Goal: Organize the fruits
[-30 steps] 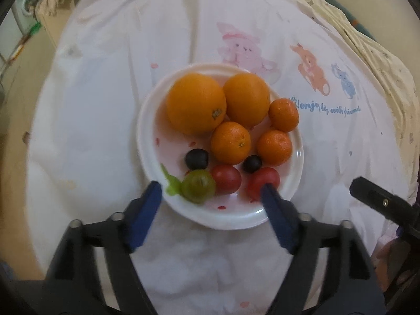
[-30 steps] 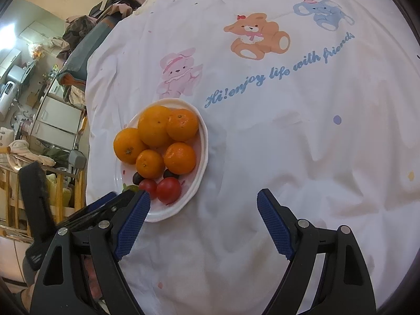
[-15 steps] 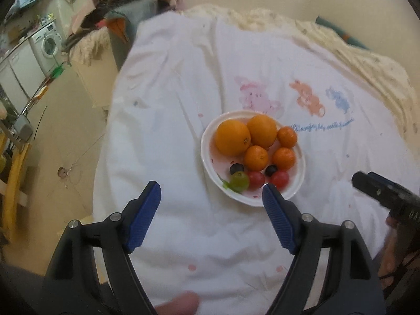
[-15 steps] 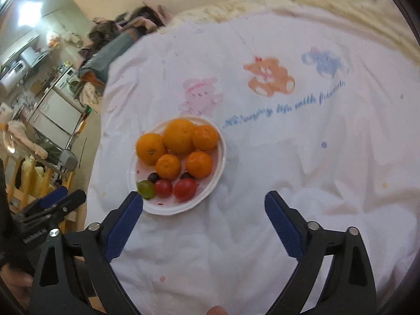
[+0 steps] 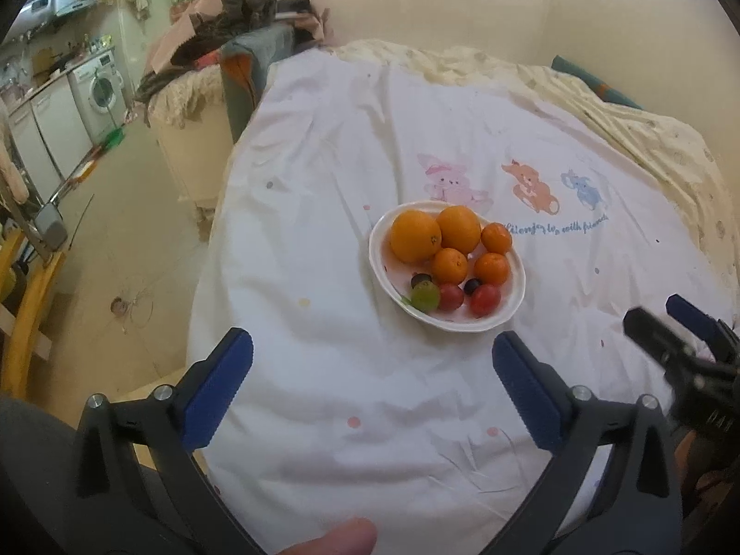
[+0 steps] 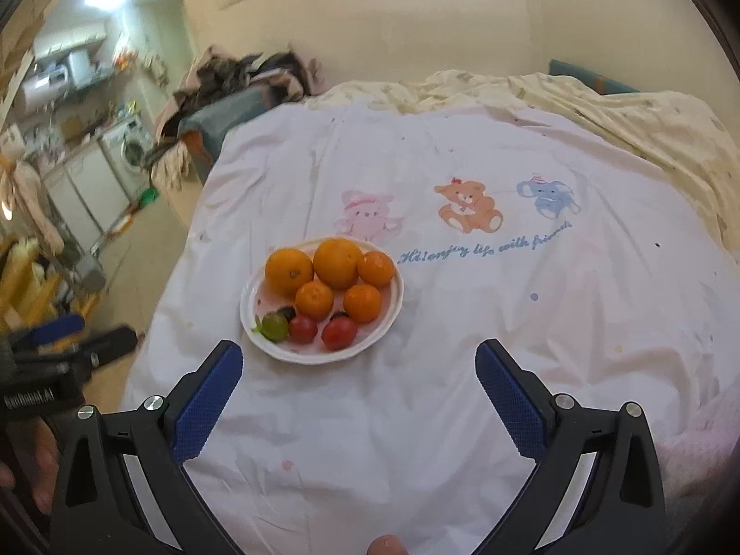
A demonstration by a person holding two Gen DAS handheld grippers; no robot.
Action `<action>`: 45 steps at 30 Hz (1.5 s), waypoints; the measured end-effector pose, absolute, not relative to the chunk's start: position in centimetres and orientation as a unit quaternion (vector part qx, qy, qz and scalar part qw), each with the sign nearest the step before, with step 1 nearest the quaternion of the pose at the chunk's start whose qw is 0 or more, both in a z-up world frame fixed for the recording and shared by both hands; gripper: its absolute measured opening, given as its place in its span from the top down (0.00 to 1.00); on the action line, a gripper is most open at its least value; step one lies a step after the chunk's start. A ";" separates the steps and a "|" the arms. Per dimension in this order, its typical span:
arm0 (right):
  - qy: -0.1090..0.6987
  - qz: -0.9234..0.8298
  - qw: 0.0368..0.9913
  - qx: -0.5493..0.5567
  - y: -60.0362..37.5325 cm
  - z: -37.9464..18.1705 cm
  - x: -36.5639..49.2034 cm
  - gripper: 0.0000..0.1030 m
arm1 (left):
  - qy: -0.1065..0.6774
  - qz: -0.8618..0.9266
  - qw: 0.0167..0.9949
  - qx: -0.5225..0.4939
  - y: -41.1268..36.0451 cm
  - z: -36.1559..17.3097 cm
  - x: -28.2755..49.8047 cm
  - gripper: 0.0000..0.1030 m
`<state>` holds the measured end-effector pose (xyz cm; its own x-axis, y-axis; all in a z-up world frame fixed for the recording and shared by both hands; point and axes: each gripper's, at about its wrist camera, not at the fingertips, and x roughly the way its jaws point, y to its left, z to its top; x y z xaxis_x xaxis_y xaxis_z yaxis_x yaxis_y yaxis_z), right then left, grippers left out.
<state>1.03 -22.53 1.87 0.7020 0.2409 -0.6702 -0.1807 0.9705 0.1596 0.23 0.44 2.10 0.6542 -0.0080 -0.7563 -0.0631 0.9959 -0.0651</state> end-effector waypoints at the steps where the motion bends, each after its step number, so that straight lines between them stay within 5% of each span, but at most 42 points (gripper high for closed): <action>1: 0.366 0.113 0.923 0.042 -22.5 1.9 1.0 0.00 | 0.409 0.020 0.912 -0.034 0.4 2.1 0.1 0.01; 45: 0.373 0.103 0.922 0.030 -21.3 0.5 2.6 0.00 | 0.431 0.030 0.899 -0.066 1.7 0.1 1.2 0.01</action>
<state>2.62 -21.30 0.54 0.7003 0.2116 -0.6817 -0.1671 0.9771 0.1317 1.24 1.68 0.11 0.6265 -0.0032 -0.7794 -0.1110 0.9894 -0.0933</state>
